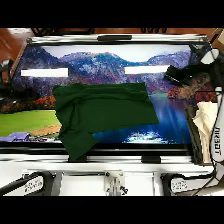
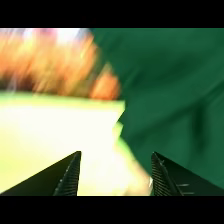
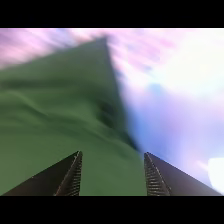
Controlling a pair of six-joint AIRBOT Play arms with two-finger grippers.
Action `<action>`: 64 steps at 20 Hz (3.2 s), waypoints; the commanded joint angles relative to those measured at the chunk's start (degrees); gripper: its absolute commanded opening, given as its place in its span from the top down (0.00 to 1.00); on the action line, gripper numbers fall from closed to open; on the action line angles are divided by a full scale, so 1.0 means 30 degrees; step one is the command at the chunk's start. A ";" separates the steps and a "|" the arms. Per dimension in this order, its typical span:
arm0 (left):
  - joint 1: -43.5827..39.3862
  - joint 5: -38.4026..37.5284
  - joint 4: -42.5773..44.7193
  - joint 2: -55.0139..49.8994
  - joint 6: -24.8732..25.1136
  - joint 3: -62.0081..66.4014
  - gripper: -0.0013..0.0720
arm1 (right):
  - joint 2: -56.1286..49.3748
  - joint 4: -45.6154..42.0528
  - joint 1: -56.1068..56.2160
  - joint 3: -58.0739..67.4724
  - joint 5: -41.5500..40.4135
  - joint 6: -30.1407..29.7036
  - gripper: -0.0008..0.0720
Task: Fold the shirts.
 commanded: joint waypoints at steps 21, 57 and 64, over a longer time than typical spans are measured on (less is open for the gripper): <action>0.0015 0.1282 -0.4146 0.2659 0.4707 -1.1169 0.00 | 0.2208 -0.1967 -0.2273 -0.3191 0.3759 -0.2208 0.30; 0.0109 0.1792 -0.8225 0.2135 0.6659 -1.1723 0.94 | -0.0408 0.5792 -0.2484 -1.1621 -0.0321 -0.5748 0.07; 0.0182 0.1392 -0.7970 0.2339 0.6666 -1.0149 0.94 | -0.0466 0.5814 -0.0466 -1.1577 -0.2353 -0.5916 0.90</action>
